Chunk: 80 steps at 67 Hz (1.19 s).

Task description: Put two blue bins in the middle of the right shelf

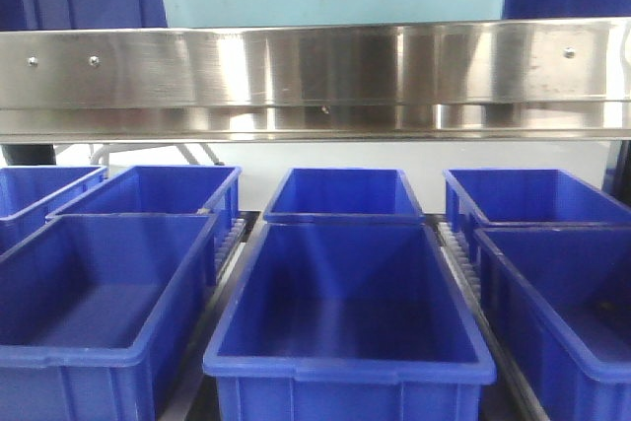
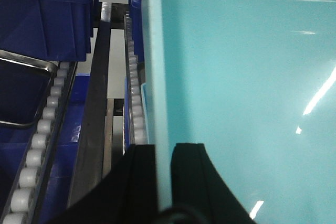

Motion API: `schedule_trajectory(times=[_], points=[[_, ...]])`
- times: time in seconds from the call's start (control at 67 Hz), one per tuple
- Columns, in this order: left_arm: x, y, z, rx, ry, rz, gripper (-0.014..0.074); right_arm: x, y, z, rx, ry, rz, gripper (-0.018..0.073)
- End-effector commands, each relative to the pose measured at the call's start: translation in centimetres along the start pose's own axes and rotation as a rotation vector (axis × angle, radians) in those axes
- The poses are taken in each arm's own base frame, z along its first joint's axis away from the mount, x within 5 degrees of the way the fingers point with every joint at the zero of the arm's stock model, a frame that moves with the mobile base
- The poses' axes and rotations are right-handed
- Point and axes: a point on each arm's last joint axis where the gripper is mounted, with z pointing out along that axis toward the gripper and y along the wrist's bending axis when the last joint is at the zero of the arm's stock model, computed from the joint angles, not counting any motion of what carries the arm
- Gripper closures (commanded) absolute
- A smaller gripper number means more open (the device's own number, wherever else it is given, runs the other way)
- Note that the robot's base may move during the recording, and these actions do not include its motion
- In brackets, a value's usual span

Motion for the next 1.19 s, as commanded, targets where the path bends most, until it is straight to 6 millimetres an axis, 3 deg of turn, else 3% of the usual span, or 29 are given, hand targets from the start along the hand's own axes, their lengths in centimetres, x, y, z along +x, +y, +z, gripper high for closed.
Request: schedule_trajectory(times=[0.0,1.179], points=[[-1.0,-0.33,-0.73,0.029,-0.071,-0.004,0.0707,-1.17,0.19,-0.75,-0.017,-0.081,-0.01,0.0722],[-1.01,-0.3,-0.73,0.025,-0.072,0.001,0.0707,-1.17,0.19,-0.75,-0.017,-0.081,-0.01,0.0722]])
